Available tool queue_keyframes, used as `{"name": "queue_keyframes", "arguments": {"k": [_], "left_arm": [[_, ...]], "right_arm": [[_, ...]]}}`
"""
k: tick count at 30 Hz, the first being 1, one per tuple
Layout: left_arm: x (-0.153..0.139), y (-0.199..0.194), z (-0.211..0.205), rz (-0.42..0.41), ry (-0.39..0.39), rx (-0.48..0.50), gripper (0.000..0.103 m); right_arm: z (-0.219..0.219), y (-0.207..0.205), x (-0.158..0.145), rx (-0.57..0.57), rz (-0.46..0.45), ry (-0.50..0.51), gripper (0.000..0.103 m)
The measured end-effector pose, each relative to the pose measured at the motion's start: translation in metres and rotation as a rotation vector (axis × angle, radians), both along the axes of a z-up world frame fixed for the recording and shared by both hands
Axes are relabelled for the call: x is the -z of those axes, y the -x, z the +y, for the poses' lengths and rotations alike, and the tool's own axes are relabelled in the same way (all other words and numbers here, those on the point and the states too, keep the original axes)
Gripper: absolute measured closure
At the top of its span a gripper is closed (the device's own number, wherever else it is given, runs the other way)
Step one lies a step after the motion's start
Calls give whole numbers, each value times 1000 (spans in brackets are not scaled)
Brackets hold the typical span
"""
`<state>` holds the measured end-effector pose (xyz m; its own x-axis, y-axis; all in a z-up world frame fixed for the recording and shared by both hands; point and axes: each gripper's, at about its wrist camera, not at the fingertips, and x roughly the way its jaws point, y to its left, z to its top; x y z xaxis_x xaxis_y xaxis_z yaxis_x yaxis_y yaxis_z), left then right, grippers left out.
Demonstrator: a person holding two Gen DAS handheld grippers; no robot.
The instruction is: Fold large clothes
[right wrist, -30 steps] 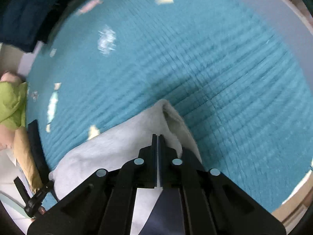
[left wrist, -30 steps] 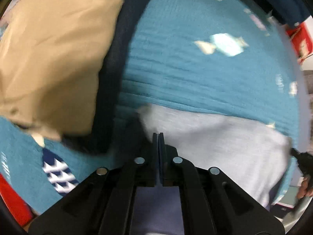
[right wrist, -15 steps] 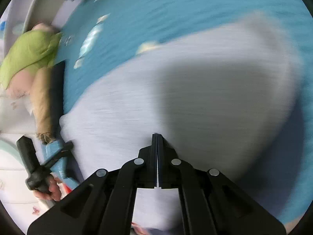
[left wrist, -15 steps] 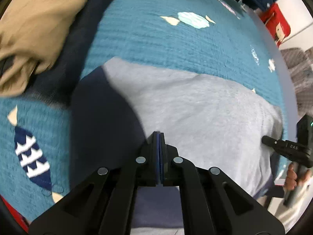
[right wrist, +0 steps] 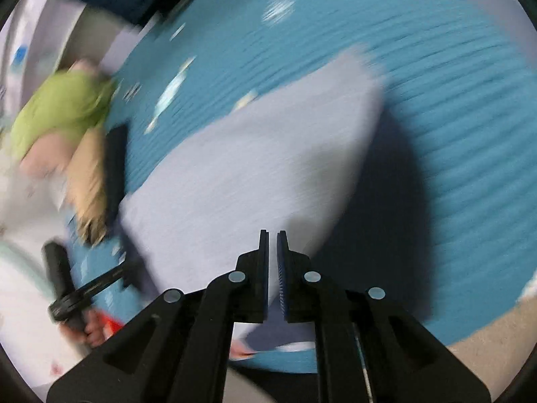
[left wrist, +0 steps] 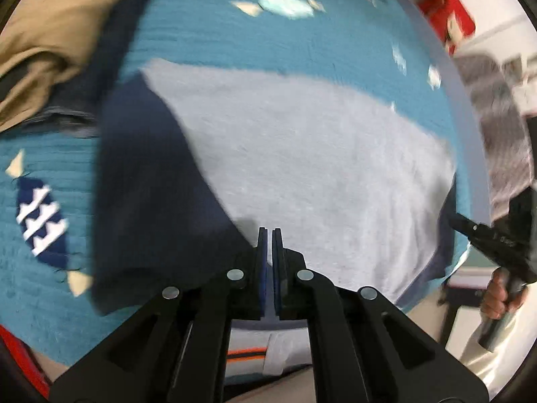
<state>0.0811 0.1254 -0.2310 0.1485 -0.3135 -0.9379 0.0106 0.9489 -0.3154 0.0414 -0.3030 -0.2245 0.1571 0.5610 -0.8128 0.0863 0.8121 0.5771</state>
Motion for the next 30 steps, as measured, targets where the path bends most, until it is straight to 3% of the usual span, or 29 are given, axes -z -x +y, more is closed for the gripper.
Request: {"name": "queue_keyframes", "arguments": {"k": [2,3,6,7,8,9,11,12,14,15,18,19,21,24,25,27,30], "left_arm": [[28,1,-17,48,-71,37,101],[29,6,-15,26,-65,32,101],[29,27,12,48,-55,-14,101],[30,32,22,62,-29,-37,101],[32,38,35,78,16,-70,101],[33,43,46,87,55,-93,101],[30,48,52,98,56,-108,101],[26,50,51,103,39,-107,101],[9,53,41,107,-11,-67,100],[0,52,34,83,4,-42,100],[-11,42,11,51,119,5,100],[-9,38,1,49,128,26,100],[3,29,-29,51,72,84,100],[23,35,-54,105,61,137,101],[24,39,-58,78,32,157,101],[27,44,-55,98,12,158,101],[30,58,-28,142,129,83,101]], "right_arm": [[18,4,25,-38,80,84,98],[12,12,39,-26,100,121,103],[-39,42,46,108,154,-70,103],[-59,51,45,157,175,-74,103],[-83,64,42,199,171,-1,103],[-95,72,43,212,172,-34,103],[-120,84,41,282,213,-90,103],[-124,86,32,296,213,-52,103],[-110,89,4,250,152,84,97],[-101,84,-3,229,118,80,97],[-69,69,-22,150,51,-91,97],[-49,64,-19,107,49,-106,97],[-15,56,-4,12,85,-92,97],[21,60,30,-87,187,-120,97],[25,66,41,-100,216,-50,103],[16,78,38,-100,172,-57,103],[-17,92,34,-48,216,-93,103]]}}
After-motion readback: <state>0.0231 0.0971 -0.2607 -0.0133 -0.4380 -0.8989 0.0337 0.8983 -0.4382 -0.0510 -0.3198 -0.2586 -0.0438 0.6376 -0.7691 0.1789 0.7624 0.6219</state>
